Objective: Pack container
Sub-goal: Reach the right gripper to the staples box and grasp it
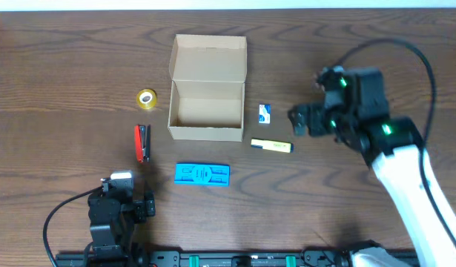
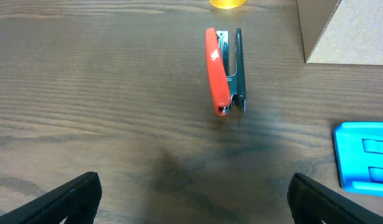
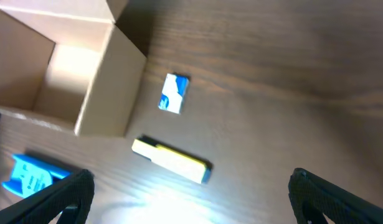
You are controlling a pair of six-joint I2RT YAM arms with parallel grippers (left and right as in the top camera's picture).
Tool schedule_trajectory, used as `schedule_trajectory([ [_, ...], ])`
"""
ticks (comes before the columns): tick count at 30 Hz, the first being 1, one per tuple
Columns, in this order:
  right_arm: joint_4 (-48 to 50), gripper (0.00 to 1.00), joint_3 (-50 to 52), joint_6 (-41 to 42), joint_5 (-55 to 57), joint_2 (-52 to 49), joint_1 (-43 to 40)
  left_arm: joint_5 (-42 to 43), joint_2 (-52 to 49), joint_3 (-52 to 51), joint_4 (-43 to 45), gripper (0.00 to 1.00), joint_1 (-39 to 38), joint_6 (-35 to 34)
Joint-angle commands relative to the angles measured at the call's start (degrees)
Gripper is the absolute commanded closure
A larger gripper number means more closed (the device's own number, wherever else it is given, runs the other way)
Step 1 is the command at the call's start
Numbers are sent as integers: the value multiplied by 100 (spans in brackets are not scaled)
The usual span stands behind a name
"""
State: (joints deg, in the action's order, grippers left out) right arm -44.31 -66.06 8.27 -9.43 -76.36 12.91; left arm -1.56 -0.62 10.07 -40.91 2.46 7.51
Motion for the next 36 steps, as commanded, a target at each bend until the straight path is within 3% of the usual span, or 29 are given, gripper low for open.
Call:
schedule_trajectory([
  [1,-44,1,-551,273,26,-549,153,-33,37,-90,-17,5,-24,-26],
  [11,415,1,-968,457,170,-1591,396,-33,37,-90,-17,5,-24,-24],
  [26,1222,1,-960,588,227,-1786,575,-33,37,-90,-17,5,-24,-24],
  [36,1204,1,-968,1626,511,-2533,595,-33,37,-90,-17,5,-24,-24],
])
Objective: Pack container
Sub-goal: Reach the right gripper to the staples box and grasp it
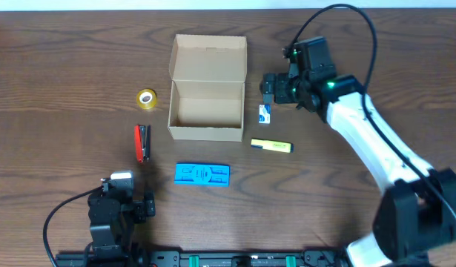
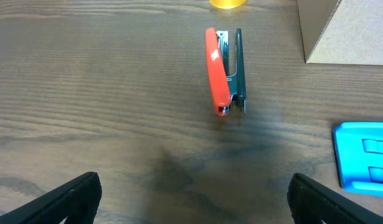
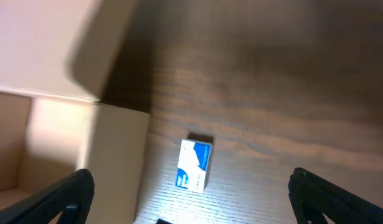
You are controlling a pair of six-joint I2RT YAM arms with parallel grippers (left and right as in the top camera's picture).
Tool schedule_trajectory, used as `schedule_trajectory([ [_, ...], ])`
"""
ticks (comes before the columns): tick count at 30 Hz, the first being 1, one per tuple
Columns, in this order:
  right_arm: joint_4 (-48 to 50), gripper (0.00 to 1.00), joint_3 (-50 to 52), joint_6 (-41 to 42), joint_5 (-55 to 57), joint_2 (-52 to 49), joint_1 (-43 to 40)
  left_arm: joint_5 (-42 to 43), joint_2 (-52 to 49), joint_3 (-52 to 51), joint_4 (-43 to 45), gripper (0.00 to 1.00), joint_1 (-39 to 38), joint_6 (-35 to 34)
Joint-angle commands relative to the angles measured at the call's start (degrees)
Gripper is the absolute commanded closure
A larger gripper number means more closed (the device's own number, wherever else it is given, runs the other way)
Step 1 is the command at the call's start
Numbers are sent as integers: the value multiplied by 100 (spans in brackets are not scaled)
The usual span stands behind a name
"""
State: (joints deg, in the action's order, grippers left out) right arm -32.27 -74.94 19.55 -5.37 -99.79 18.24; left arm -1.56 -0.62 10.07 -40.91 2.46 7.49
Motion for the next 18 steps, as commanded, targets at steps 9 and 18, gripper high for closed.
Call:
schedule_trajectory([
  [9,15,5,-83,1069,109,-828,214,-33,37,-90,-17,5,-24,-22],
  [18,-129,10,-85,1296,723,-1211,544,-33,37,-90,-17,5,-24,-24],
])
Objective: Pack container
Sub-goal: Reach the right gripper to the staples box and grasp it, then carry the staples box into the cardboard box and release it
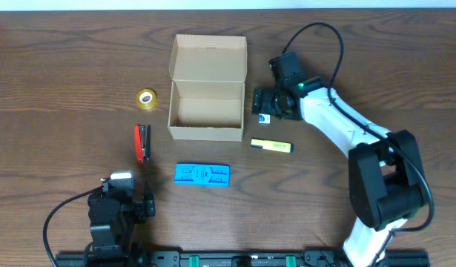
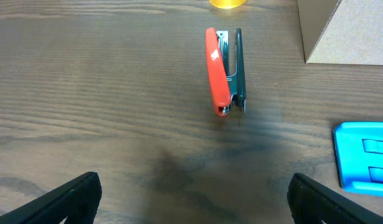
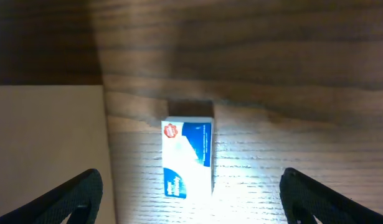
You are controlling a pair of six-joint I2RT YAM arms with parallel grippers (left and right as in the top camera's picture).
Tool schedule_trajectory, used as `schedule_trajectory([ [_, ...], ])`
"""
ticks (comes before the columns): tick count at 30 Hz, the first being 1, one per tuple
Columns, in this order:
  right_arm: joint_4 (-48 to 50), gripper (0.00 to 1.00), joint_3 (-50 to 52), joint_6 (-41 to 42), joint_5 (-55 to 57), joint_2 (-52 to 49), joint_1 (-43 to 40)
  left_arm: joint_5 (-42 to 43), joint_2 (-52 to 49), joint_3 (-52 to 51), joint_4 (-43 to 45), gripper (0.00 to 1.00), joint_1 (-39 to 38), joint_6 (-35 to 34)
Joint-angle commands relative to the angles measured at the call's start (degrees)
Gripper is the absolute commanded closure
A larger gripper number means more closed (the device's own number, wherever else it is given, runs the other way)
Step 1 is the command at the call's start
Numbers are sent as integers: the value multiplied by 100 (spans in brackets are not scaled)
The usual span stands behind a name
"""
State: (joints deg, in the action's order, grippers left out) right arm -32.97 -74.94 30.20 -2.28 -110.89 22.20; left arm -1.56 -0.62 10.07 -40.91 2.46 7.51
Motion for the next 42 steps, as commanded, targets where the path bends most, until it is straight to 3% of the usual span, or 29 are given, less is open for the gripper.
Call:
schedule_trajectory([
  [1,-107,10,-85,264,518,-120,175,-33,37,-90,-17,5,-24,-26],
  [13,-214,15,-87,297,658,-455,188,-33,37,-90,-17,5,-24,-24],
  [19,-136,31,-87,229,660,-575,188,-33,37,-90,-17,5,-24,-24],
  [24,-44,36,-87,94,678,-645,188,-33,37,-90,-17,5,-24,-24],
  [28,-39,55,-87,79,680,-645,188,-33,37,-90,-17,4,-24,-24],
  [34,-39,73,-94,79,684,-640,166,-33,37,-90,-17,5,-24,-24],
  [42,-306,81,-481,-313,835,-568,42,-33,37,-90,-17,5,-24,-24],
])
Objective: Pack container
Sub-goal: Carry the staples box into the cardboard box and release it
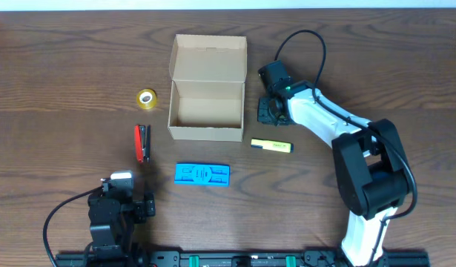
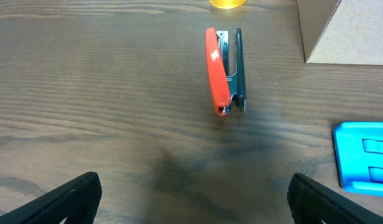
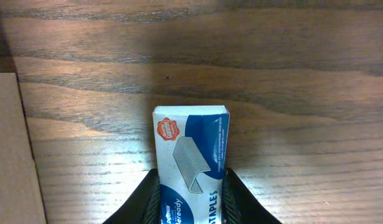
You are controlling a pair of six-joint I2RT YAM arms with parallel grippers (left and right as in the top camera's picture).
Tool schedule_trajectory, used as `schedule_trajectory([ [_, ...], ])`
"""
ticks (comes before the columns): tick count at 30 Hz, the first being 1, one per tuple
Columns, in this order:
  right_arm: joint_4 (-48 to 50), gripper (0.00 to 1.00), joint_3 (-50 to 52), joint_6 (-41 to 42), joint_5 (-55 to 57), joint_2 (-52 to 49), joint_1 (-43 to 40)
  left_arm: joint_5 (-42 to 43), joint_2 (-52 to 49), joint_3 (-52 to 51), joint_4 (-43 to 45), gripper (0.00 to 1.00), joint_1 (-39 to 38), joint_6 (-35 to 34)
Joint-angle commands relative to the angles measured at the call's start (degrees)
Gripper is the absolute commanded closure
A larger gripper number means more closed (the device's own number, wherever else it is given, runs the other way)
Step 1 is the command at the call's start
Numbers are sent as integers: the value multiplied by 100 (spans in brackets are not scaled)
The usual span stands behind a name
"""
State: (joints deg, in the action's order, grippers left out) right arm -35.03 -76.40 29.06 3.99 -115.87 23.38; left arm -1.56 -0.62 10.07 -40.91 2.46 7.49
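Note:
An open cardboard box (image 1: 207,104) stands at the middle back of the table, lid flap up. Just right of it, my right gripper (image 1: 270,110) is down on the table, shut on a small blue-and-white staples box (image 3: 191,155); both fingers (image 3: 236,198) press its long sides. The overhead view hides the staples box under the gripper. A yellow highlighter (image 1: 271,146) lies right of the box's front corner. A red stapler (image 2: 225,70), a blue plastic case (image 1: 202,175) and a yellow tape roll (image 1: 146,98) lie to the left and front. My left gripper (image 2: 191,202) is open over bare wood.
The cardboard box's wall (image 3: 10,155) is close on the left of the held staples box. My left arm (image 1: 113,215) rests at the table's front left edge. My right arm (image 1: 331,126) stretches across the right half of the table.
My right gripper, which stood open above the staples box, has come down and shut on its long sides. The left arm has not moved.
My right gripper was open out to the right of the highlighter and staples box. Then it was nearer the cardboard box, with the staples box in its view, then directly over that box, still open. Now it is shut on the staples box on the table.

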Motion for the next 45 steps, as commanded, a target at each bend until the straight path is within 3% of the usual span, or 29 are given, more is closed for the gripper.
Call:
schedule_trajectory([
  [1,-199,81,-450,-240,269,-46,-90,-33,37,-90,-17,5,-24,-24],
  [9,-1182,83,-1661,-608,632,280,-42,-33,37,-90,-17,5,-24,-24],
  [13,-1309,77,-2107,-1084,203,402,90,-33,37,-90,-17,5,-24,-24],
  [17,-1408,77,-2483,-1528,-85,424,382,-33,37,-90,-17,4,-24,-22],
  [33,-1034,78,-2505,-3797,-168,-153,1596,-33,37,-90,-17,5,-24,-24],
  [45,-1147,76,-2505,-3899,-164,-796,1593,-33,37,-90,-17,5,-24,-22],
])
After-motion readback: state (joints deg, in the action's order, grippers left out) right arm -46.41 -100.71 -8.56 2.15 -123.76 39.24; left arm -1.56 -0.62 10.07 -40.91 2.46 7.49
